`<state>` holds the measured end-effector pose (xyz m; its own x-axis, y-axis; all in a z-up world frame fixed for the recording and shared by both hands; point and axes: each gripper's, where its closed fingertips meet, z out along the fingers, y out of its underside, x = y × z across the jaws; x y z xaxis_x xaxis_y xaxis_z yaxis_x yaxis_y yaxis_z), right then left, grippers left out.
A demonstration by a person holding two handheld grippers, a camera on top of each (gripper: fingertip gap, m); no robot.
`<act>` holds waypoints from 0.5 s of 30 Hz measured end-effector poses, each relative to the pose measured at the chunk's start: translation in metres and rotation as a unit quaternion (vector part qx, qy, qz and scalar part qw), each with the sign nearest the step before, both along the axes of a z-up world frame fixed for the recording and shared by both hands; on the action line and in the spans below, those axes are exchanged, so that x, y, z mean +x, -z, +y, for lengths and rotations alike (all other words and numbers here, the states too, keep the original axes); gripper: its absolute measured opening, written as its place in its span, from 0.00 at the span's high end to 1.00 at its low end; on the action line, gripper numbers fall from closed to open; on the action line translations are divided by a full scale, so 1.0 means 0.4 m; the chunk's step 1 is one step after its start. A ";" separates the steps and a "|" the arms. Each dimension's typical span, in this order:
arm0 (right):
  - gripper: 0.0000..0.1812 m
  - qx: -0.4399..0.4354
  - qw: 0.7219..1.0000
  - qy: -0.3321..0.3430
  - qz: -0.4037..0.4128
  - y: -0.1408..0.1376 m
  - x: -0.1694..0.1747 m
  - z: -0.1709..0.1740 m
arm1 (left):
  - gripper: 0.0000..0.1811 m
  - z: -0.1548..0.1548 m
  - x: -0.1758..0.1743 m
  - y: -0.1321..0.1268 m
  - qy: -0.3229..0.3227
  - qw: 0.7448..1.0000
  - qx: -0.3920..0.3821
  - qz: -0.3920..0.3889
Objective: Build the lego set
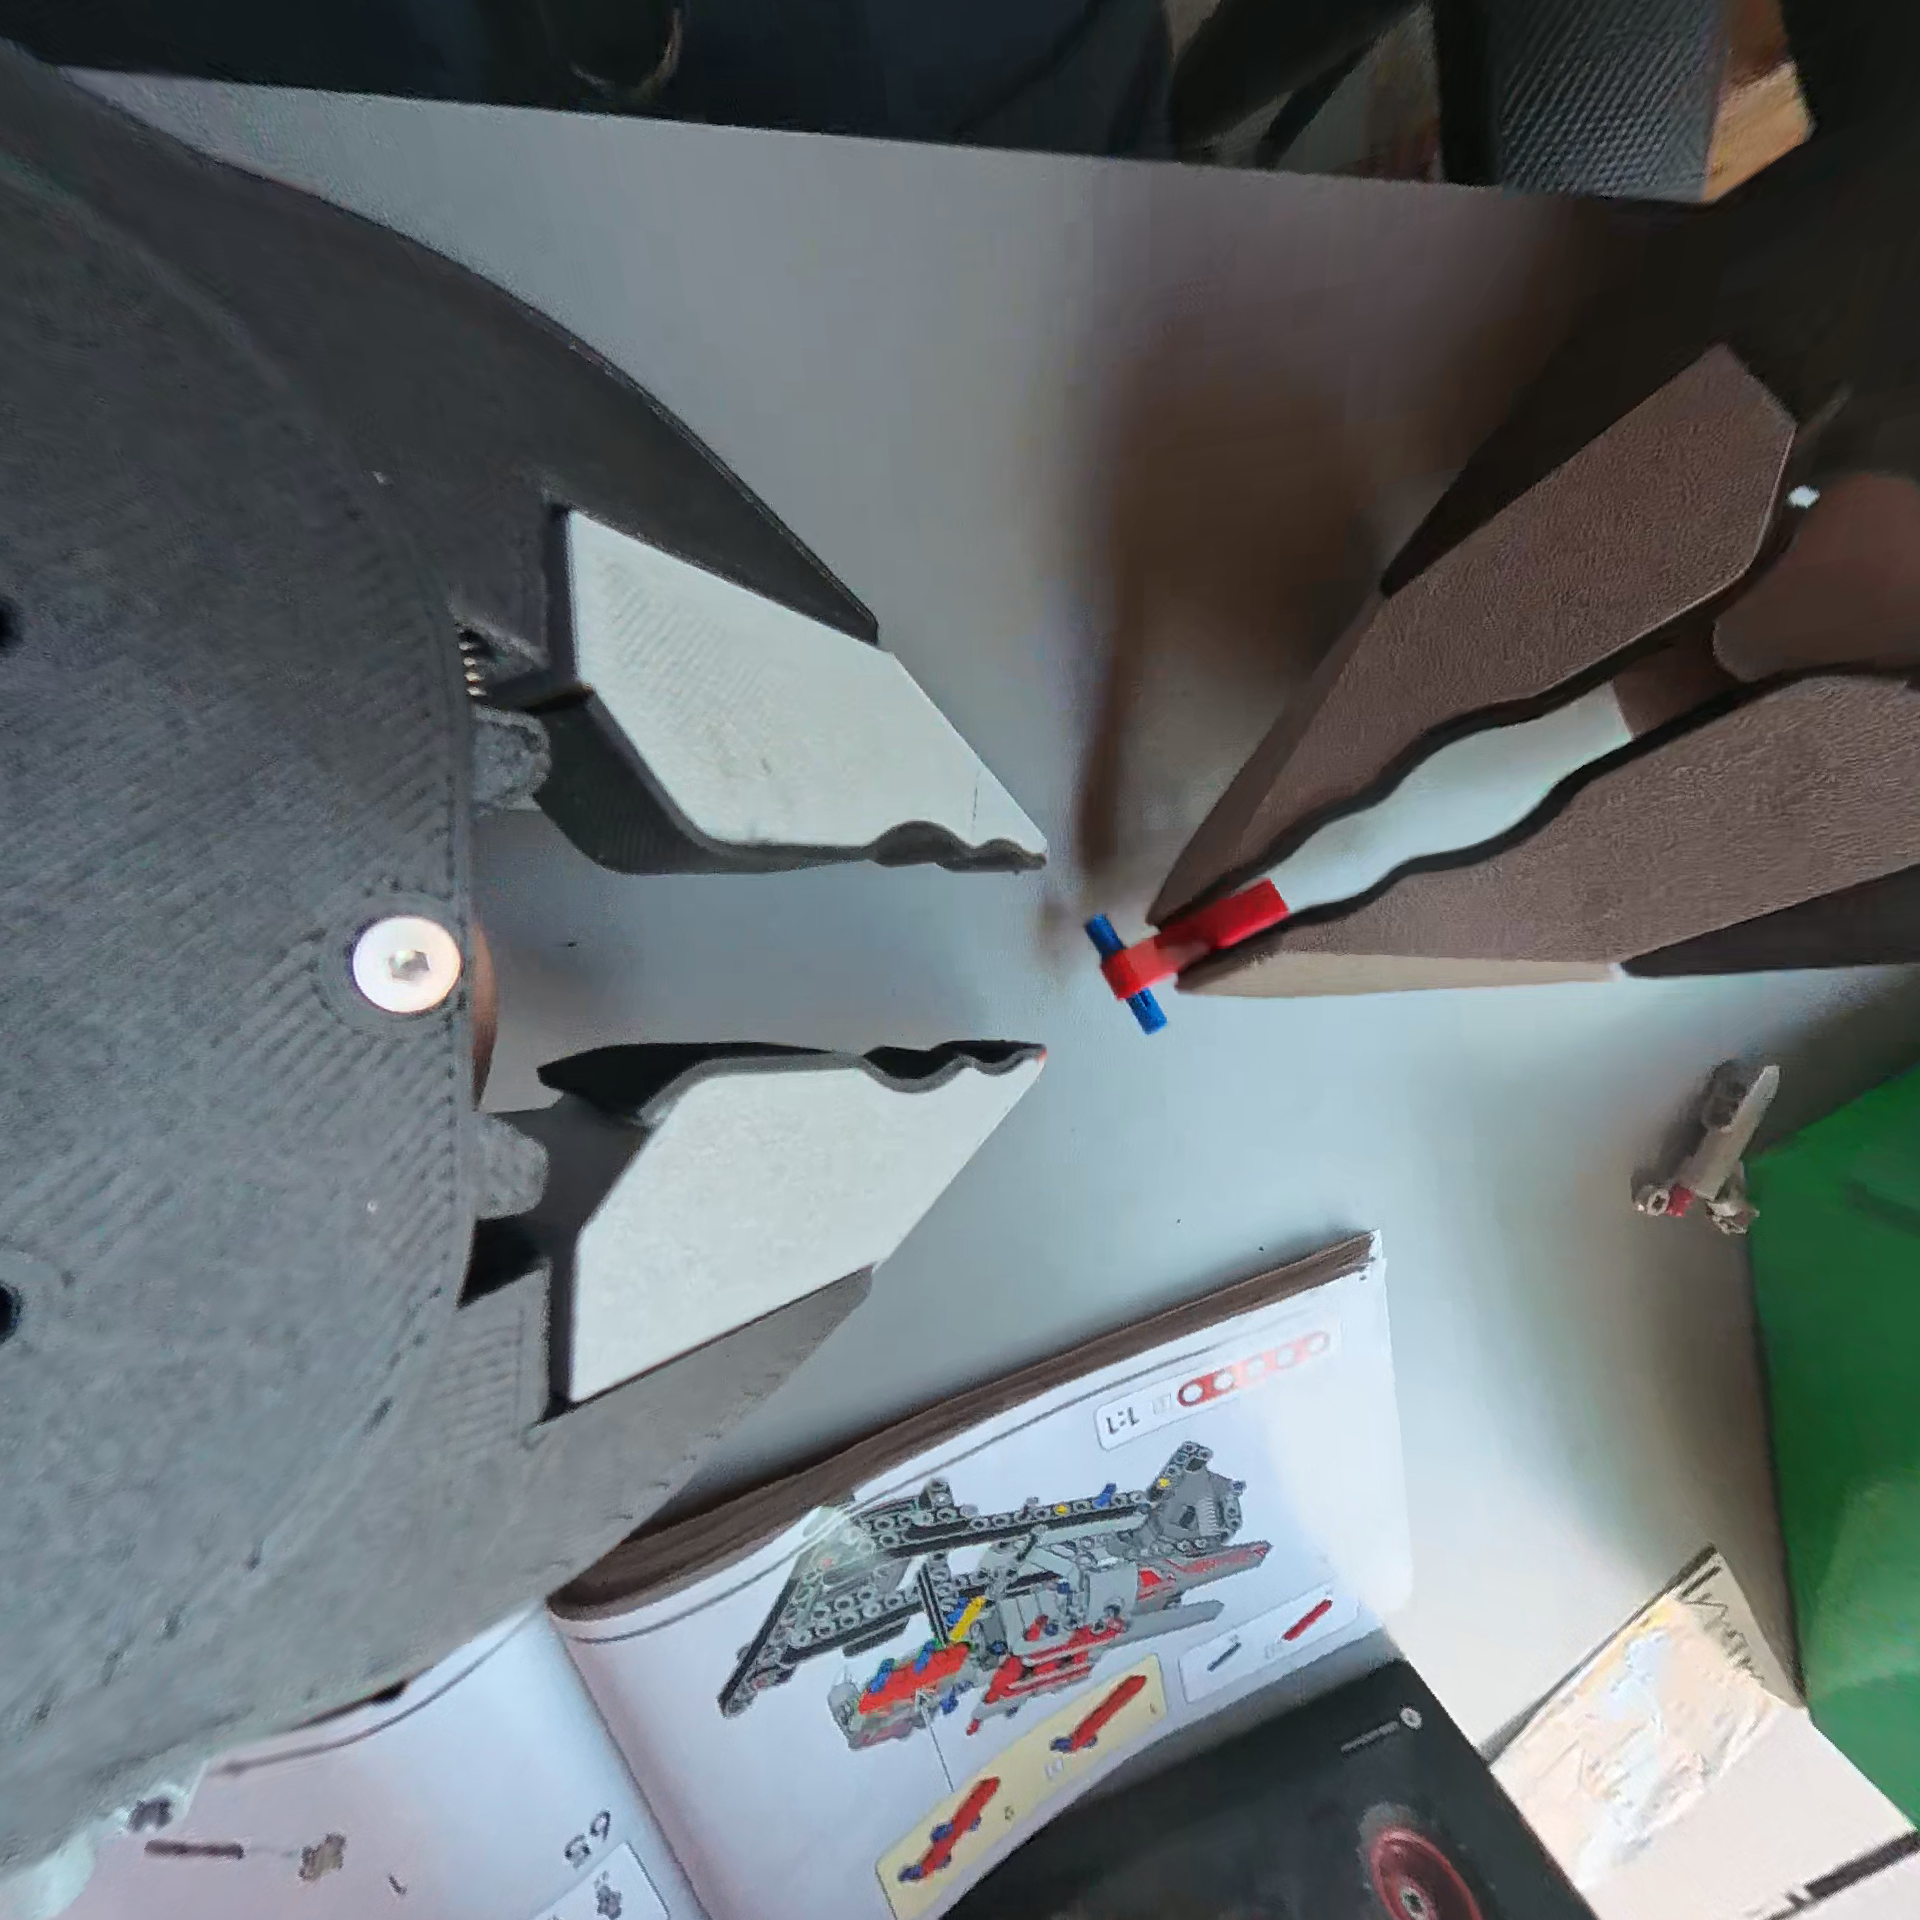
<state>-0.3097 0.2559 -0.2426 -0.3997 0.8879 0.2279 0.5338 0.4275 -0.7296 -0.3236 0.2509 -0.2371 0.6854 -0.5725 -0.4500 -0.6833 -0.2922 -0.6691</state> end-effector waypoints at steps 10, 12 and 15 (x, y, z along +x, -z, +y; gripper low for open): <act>0.87 0.040 0.999 -0.003 0.018 -0.001 -0.006 -0.007 | 0.97 0.058 -0.075 -0.191 -0.076 0.968 0.217 0.100; 0.87 0.040 0.999 -0.001 0.018 0.000 -0.007 -0.006 | 0.97 0.083 -0.088 -0.218 -0.091 0.958 0.234 0.139; 0.87 0.040 0.999 0.002 0.019 -0.001 -0.008 -0.004 | 0.97 0.122 -0.092 -0.248 -0.115 0.951 0.259 0.124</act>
